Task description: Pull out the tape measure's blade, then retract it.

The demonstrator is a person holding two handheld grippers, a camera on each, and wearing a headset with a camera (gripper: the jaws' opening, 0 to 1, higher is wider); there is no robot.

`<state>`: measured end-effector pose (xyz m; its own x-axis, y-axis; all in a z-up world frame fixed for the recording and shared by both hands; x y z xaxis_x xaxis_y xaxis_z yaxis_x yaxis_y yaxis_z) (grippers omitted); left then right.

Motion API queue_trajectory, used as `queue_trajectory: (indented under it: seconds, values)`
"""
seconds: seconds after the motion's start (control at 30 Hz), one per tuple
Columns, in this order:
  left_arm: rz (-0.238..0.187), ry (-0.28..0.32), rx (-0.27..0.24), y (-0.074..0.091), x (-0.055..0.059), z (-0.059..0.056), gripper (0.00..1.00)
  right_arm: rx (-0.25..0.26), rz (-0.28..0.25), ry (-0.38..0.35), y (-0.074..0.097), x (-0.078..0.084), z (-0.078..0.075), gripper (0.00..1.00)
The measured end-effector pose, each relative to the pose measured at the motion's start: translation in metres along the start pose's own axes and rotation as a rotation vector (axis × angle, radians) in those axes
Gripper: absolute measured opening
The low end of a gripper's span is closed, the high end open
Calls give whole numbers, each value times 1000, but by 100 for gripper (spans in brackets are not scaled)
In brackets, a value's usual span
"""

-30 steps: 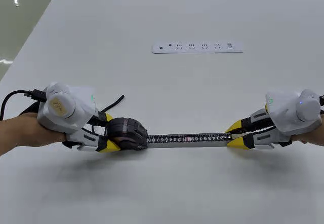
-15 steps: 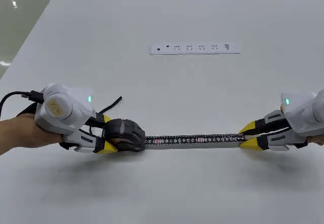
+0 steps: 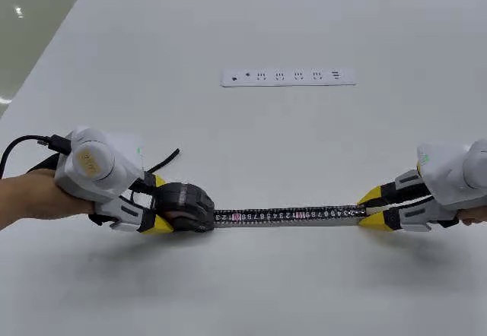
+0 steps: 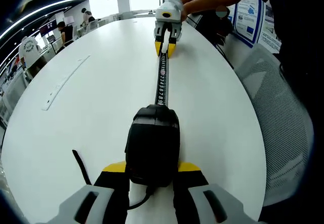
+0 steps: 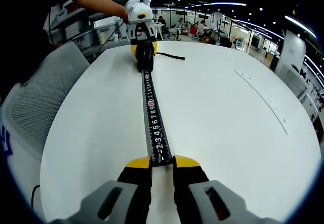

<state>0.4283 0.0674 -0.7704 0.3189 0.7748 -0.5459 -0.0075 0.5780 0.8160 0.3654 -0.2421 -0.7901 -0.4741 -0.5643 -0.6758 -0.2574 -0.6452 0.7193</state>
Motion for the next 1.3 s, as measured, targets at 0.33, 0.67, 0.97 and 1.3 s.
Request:
queue_trajectory:
  seconds: [0.33, 0.67, 0.97, 1.3]
  values:
    - [6, -26, -19, 4, -1, 3, 36, 35, -13, -21, 8, -3, 0, 22]
    - [2, -14, -52, 13, 0, 5, 44, 43, -24, -40, 14, -4, 2, 40]
    - [-34, 113, -155, 33, 4, -9, 66, 103, -80, -105, 35, 0, 15, 61]
    - [-99, 247, -275, 50, 9, -33, 81, 164, -130, -166, 48, 2, 30, 83]
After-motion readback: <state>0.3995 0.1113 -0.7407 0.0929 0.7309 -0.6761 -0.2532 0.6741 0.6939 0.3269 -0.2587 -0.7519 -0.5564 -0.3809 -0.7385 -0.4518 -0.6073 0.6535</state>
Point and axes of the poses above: the centre of the closed fingertips' face, and the gripper's own axes: y roughly backward along the fingers, z roughly to its left, x roughly out of its underside, the point moved 4 cm from there along y, roughly backward along the fingers, and after that the axes turned 15 degrees about -y, right-handed, at the moved point
